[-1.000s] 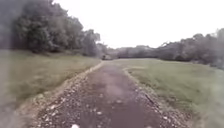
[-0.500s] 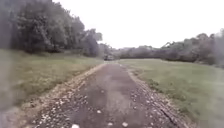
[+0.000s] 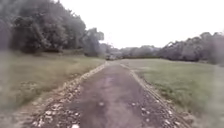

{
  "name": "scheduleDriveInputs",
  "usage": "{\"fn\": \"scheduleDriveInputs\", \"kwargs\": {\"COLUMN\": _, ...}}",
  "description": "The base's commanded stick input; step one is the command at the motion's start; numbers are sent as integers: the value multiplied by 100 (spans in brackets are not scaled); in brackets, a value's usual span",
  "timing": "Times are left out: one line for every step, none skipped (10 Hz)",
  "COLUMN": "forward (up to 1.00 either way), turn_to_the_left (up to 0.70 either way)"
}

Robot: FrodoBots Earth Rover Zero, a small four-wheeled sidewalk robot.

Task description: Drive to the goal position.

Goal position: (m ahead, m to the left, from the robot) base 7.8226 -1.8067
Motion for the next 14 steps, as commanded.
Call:
{"fn": "scheduleDriveInputs", "kwargs": {"forward": 100, "turn_to_the_left": -3}}
{"fn": "scheduleDriveInputs", "kwargs": {"forward": 100, "turn_to_the_left": -3}}
{"fn": "scheduleDriveInputs", "kwargs": {"forward": 100, "turn_to_the_left": -3}}
{"fn": "scheduleDriveInputs", "kwargs": {"forward": 100, "turn_to_the_left": -3}}
{"fn": "scheduleDriveInputs", "kwargs": {"forward": 100, "turn_to_the_left": -3}}
{"fn": "scheduleDriveInputs", "kwargs": {"forward": 100, "turn_to_the_left": -3}}
{"fn": "scheduleDriveInputs", "kwargs": {"forward": 100, "turn_to_the_left": -3}}
{"fn": "scheduleDriveInputs", "kwargs": {"forward": 100, "turn_to_the_left": -3}}
{"fn": "scheduleDriveInputs", "kwargs": {"forward": 100, "turn_to_the_left": -20}}
{"fn": "scheduleDriveInputs", "kwargs": {"forward": 100, "turn_to_the_left": -38}}
{"fn": "scheduleDriveInputs", "kwargs": {"forward": 100, "turn_to_the_left": -27}}
{"fn": "scheduleDriveInputs", "kwargs": {"forward": 100, "turn_to_the_left": -16}}
{"fn": "scheduleDriveInputs", "kwargs": {"forward": 100, "turn_to_the_left": -3}}
{"fn": "scheduleDriveInputs", "kwargs": {"forward": 100, "turn_to_the_left": -3}}
